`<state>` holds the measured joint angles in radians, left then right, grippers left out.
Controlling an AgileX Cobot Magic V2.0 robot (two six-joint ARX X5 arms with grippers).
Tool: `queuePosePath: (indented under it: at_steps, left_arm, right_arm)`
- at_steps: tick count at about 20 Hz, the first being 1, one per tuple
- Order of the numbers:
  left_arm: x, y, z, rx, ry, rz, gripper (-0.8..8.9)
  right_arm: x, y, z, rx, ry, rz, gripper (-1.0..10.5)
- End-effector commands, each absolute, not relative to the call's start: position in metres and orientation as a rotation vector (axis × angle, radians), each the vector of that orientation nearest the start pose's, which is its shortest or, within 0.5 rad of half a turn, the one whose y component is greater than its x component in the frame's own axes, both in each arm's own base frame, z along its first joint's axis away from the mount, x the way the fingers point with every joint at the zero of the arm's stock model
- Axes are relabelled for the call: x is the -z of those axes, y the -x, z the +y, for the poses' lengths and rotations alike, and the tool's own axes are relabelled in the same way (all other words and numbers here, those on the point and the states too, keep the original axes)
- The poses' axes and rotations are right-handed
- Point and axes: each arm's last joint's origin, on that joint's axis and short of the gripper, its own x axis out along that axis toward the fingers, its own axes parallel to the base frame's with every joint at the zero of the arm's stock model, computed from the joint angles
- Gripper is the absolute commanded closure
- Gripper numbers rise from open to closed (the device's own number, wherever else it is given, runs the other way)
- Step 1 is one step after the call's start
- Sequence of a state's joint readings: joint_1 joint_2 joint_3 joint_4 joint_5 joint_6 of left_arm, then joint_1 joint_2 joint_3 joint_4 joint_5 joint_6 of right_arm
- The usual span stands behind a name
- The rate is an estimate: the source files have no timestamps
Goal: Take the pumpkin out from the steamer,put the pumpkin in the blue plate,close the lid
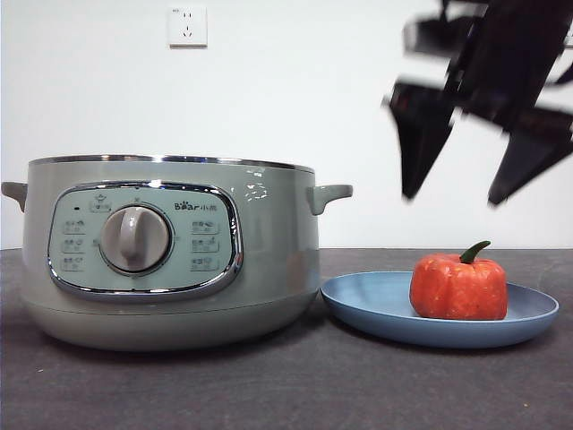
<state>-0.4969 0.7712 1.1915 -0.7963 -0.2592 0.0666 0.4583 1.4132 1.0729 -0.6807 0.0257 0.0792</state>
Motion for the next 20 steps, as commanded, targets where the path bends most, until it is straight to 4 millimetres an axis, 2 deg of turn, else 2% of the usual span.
queuePosePath:
  at_steps: [1,6,10,14,20]
  left_arm:
    - [-0.412,-0.117,-0.057,0.307,-0.163,0.311,8.22]
    - [-0.394,-0.157,-0.084,0.436,-0.174,0.432,8.22]
    - [-0.374,-0.193,-0.105,0.480,-0.183,0.509,8.21]
    - [-0.356,-0.222,-0.121,0.504,-0.186,0.554,8.22]
    - [-0.333,-0.246,-0.136,0.555,-0.184,0.617,8.22]
  right_arm:
    - [-0.276,-0.237,0.116,-0.360,0.157,0.950,4.4]
    - [-0.321,-0.200,0.098,-0.380,0.109,0.765,4.4]
    - [-0.341,-0.179,0.087,-0.387,0.083,0.663,4.4]
    - [-0.348,-0.169,0.082,-0.387,0.075,0.627,4.4]
    - [-0.347,-0.167,0.082,-0.385,0.080,0.645,4.4]
